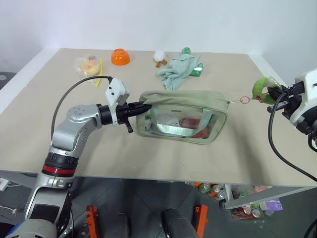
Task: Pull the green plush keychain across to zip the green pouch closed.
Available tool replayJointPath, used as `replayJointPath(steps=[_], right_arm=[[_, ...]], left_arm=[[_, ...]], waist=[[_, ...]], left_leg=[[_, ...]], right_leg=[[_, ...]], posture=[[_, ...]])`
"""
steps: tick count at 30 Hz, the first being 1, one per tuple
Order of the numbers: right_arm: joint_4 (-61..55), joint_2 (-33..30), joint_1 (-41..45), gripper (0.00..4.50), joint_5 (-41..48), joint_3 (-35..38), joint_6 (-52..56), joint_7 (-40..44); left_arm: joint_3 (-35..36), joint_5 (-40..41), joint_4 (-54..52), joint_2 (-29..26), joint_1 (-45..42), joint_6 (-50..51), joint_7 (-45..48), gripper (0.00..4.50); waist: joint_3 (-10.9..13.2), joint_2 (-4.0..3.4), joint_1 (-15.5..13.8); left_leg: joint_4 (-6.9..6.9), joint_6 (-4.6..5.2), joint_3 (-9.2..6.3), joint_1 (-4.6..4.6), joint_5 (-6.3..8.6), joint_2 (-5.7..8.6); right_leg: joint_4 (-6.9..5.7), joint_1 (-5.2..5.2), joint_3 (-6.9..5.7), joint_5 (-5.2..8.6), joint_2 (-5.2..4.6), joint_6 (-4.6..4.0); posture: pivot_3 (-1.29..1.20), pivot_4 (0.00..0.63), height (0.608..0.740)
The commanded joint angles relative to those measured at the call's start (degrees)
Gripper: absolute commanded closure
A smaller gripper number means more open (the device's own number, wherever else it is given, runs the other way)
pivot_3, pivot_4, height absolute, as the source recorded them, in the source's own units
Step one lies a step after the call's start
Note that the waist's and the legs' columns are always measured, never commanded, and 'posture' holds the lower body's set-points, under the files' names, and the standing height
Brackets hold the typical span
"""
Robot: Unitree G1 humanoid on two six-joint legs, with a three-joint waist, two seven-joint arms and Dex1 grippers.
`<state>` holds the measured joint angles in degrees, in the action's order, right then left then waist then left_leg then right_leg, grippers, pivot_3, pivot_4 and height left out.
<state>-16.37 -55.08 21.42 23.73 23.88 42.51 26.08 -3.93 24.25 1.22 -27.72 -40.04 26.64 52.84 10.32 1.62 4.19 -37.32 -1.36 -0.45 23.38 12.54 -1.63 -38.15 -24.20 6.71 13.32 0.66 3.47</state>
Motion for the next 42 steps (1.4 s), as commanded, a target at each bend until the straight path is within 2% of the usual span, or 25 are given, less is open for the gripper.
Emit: replayJointPath(steps=[1,7,15,22,35,39,42], right_arm=[[4.1,-4.7,1.0,4.50,-3.5,3.3,-2.5,1.1],[4.6,-7.9,-6.5,4.50,-7.7,2.3,-4.9,3.5],[-6.4,1.9,-15.6,4.50,-8.1,-1.6,0.6,-2.1],[-10.0,8.0,-19.3,4.50,-11.4,-5.4,2.3,-6.1],[-7.3,15.9,-22.2,4.50,-15.1,-12.2,-0.4,-8.4],[-6.2,19.4,-18.4,4.50,-13.3,-9.6,-1.0,-9.5],[-5.8,19.6,-15.1,4.50,-11.4,-7.4,-0.6,-8.2]], left_arm=[[1.9,-0.3,-0.2,-1.2,1.0,0.4,-0.8,4.48],[1.8,0.2,-1.1,-1.5,1.6,0.9,-1.1,4.48],[1.8,0.5,-2.2,-1.4,1.6,1.8,-1.4,4.48],[1.8,0.8,-2.4,-1.3,1.2,2.1,-1.6,4.48],[1.7,0.9,-2.8,-0.2,1.1,2.2,-2.4,4.48],[1.9,0.8,-2.7,0.1,1.0,2.1,-2.8,4.48],[2.1,1.1,-2.9,0.0,1.1,2.3,-3.1,4.48]], waist=[[0.0,0.01,0.0],[0.0,0.01,-0.1],[0.0,0.02,0.0],[0.0,0.01,0.1],[0.0,0.01,0.2],[0.0,0.02,0.3],[0.0,0.02,0.3]], left_leg=[[0.00,0.00,-0.01,0.01,0.00,0.00],[0.00,0.01,0.00,0.04,0.03,0.02],[-0.03,0.02,0.01,-0.05,0.02,-0.01],[-0.05,0.01,0.08,-0.07,0.02,-0.02],[-0.03,0.01,0.07,-0.10,0.02,-0.06],[-0.06,0.01,0.09,-0.11,0.02,-0.06],[-0.08,0.02,0.10,-0.10,0.00,-0.05]], right_leg=[[0.01,0.00,-0.01,0.00,0.00,0.01],[0.05,0.00,-0.01,0.04,-0.04,0.06],[0.00,0.04,0.03,0.00,0.02,0.02],[0.00,0.02,0.11,-0.02,0.04,0.01],[0.00,0.03,0.10,-0.01,0.07,-0.01],[-0.01,0.03,0.11,-0.06,0.07,-0.05],[-0.01,0.03,0.13,-0.10,0.07,-0.08]], posture=[[0.00,0.150,0.740],[0.00,0.150,0.740],[0.00,0.150,0.740],[0.00,0.150,0.740],[0.00,0.150,0.740],[0.00,0.150,0.740],[0.00,0.150,0.740]])
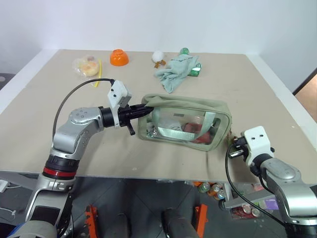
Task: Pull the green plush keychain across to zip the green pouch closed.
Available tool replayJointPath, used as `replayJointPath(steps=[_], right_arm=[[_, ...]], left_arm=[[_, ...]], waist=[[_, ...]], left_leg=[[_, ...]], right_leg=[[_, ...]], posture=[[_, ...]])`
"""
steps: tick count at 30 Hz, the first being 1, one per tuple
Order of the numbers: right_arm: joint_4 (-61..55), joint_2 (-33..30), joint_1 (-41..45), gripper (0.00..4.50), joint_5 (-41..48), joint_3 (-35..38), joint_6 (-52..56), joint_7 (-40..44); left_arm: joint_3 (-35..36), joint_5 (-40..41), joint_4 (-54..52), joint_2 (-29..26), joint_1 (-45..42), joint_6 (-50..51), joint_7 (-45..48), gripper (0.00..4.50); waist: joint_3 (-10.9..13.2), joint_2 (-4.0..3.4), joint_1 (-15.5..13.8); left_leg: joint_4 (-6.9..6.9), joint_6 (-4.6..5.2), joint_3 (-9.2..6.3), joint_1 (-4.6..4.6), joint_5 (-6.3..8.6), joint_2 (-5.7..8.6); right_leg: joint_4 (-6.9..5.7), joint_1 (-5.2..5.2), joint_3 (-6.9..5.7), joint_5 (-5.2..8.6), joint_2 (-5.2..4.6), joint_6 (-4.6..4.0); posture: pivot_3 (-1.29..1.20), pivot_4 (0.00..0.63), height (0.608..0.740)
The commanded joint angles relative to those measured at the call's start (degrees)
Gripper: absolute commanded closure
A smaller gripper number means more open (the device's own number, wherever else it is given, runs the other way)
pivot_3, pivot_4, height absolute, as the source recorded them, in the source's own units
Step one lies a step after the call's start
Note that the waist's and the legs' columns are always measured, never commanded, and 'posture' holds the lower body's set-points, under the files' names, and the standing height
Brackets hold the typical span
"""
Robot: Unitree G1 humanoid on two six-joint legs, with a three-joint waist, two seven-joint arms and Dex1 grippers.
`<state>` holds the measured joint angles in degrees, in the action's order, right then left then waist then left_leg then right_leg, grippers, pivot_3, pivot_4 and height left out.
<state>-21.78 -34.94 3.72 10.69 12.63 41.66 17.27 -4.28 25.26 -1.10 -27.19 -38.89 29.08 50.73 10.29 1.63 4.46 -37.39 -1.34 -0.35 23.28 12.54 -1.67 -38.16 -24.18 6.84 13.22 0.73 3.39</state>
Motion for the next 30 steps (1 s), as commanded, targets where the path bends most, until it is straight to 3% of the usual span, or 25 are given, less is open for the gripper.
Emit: replayJointPath(steps=[1,6,7,12,14,18,22,30], right_arm=[[-0.4,-0.8,3.3,4.17,2.0,4.3,0.3,1.0],[-0.6,-0.6,7.2,2.57,6.8,7.9,1.2,3.7],[-0.9,-0.9,8.0,2.22,8.7,8.9,1.6,5.1],[-1.8,-3.4,8.7,0.45,15.6,12.5,3.0,11.2],[-2.1,-5.1,7.6,0.00,17.4,13.4,2.6,14.3],[-3.6,-8.9,4.4,0.00,22.6,15.7,3.0,21.3],[-2.7,-11.6,2.7,0.00,23.7,17.4,2.3,23.6],[-3.5,-16.4,-4.1,0.00,25.5,22.1,3.1,28.8]], left_arm=[[2.4,0.2,-0.7,-0.5,-0.1,0.0,-1.1,4.50],[2.7,0.8,-1.7,-1.5,0.5,0.6,-0.6,4.50],[2.6,0.9,-2.1,-1.7,0.6,0.5,-0.3,3.69],[3.0,1.6,-3.7,-2.5,0.6,1.2,0.0,2.01],[3.6,2.0,-4.3,-3.0,0.3,1.7,0.0,1.39],[7.2,4.9,-6.5,-4.8,0.3,4.3,-1.0,0.05],[11.2,6.9,-7.9,-6.7,2.0,6.4,-2.5,0.05],[13.9,3.5,-12.3,-12.0,15.5,3.7,-3.9,0.05]], waist=[[0.0,0.00,0.0],[0.0,0.01,0.0],[0.0,0.00,0.0],[0.0,0.02,-0.2],[0.0,0.02,-0.2],[0.0,0.03,-0.3],[0.0,0.02,-0.1],[0.0,0.04,-0.2]], left_leg=[[0.00,0.00,0.00,0.00,0.00,0.00],[0.06,0.00,-0.03,0.04,0.00,0.00],[0.08,0.00,-0.03,0.03,0.00,0.00],[0.08,0.00,-0.10,0.09,0.00,0.01],[0.08,0.00,-0.10,0.10,0.00,0.03],[0.09,0.00,-0.10,0.11,0.01,0.03],[0.09,0.00,-0.08,0.08,0.01,0.01],[0.08,0.00,-0.06,0.07,0.01,0.02]], right_leg=[[0.00,0.00,0.00,0.00,0.00,0.00],[0.01,-0.02,-0.02,0.03,0.00,0.05],[0.01,-0.02,-0.01,0.04,0.00,0.06],[0.02,-0.02,-0.09,0.05,-0.01,0.07],[0.03,-0.02,-0.09,0.07,-0.03,0.09],[0.04,-0.02,-0.10,0.09,-0.04,0.12],[0.03,-0.03,-0.09,0.08,-0.03,0.11],[0.04,0.00,-0.10,0.13,-0.08,0.05]], posture=[[0.00,0.150,0.740],[0.00,0.150,0.740],[0.00,0.150,0.740],[0.00,0.150,0.740],[0.00,0.150,0.740],[0.00,0.150,0.740],[0.00,0.150,0.740],[0.00,0.150,0.740]])
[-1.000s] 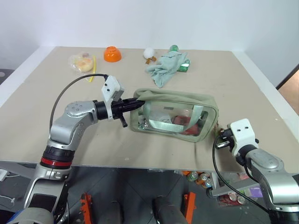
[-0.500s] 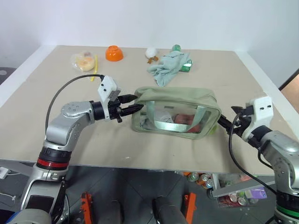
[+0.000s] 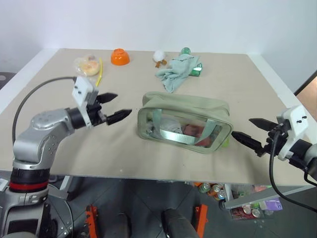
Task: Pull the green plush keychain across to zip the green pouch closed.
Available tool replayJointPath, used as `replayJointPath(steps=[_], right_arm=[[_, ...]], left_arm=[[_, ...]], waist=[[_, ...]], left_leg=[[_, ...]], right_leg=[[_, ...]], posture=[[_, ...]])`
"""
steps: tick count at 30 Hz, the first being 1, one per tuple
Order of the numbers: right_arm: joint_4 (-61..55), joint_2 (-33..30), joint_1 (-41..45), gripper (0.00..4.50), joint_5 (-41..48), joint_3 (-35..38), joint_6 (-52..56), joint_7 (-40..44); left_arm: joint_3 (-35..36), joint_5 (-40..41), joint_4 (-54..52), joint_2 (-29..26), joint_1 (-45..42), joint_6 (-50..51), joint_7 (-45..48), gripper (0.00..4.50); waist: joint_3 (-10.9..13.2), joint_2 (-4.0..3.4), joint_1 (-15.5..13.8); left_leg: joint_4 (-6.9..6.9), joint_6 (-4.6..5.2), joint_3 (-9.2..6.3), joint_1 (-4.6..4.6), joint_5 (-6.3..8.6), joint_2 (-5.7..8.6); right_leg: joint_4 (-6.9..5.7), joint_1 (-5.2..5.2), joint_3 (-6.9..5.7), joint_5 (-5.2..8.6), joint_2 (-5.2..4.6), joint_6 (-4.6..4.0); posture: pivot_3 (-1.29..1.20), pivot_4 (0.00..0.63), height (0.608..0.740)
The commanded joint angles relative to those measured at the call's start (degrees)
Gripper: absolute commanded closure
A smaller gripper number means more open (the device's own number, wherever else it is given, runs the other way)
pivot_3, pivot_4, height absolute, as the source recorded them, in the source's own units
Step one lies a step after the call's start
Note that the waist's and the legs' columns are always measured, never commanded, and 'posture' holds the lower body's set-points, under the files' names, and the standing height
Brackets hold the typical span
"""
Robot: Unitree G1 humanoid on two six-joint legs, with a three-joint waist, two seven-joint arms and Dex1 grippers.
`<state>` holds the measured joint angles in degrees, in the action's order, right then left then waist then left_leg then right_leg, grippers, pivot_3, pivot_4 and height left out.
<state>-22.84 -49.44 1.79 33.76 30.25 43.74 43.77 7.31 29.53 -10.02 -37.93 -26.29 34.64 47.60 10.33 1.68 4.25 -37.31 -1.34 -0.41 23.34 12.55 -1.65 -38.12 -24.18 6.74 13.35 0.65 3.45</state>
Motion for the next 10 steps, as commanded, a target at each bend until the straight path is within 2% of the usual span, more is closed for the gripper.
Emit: replayJointPath(steps=[1,6,10], right_arm=[[-3.4,-2.1,-3.5,0.00,4.1,5.7,2.2,3.3],[-13.4,-0.8,-10.7,0.00,15.3,8.2,8.5,5.3],[-19.0,2.3,-13.9,0.00,16.3,5.1,5.6,3.7]], left_arm=[[2.5,-0.9,-4.3,-1.3,4.6,-2.2,-1.0,0.05],[-1.0,-4.7,-10.4,-1.0,12.6,-6.4,-2.1,0.05],[-3.4,-4.8,-14.1,1.5,14.9,-6.8,-3.8,0.05]], waist=[[0.0,0.02,-0.1],[0.1,0.12,-0.2],[0.1,0.13,-0.3]], left_leg=[[0.00,0.00,0.01,0.01,0.00,0.01],[0.01,-0.03,-0.05,0.03,0.02,-0.02],[-0.06,-0.04,-0.05,-0.02,0.02,-0.03]], right_leg=[[0.01,0.00,0.01,0.02,-0.02,0.00],[0.01,0.00,-0.06,0.07,-0.02,-0.05],[0.01,0.06,-0.06,0.19,-0.02,-0.30]], posture=[[0.00,0.150,0.740],[0.00,0.150,0.740],[0.00,0.150,0.740]])
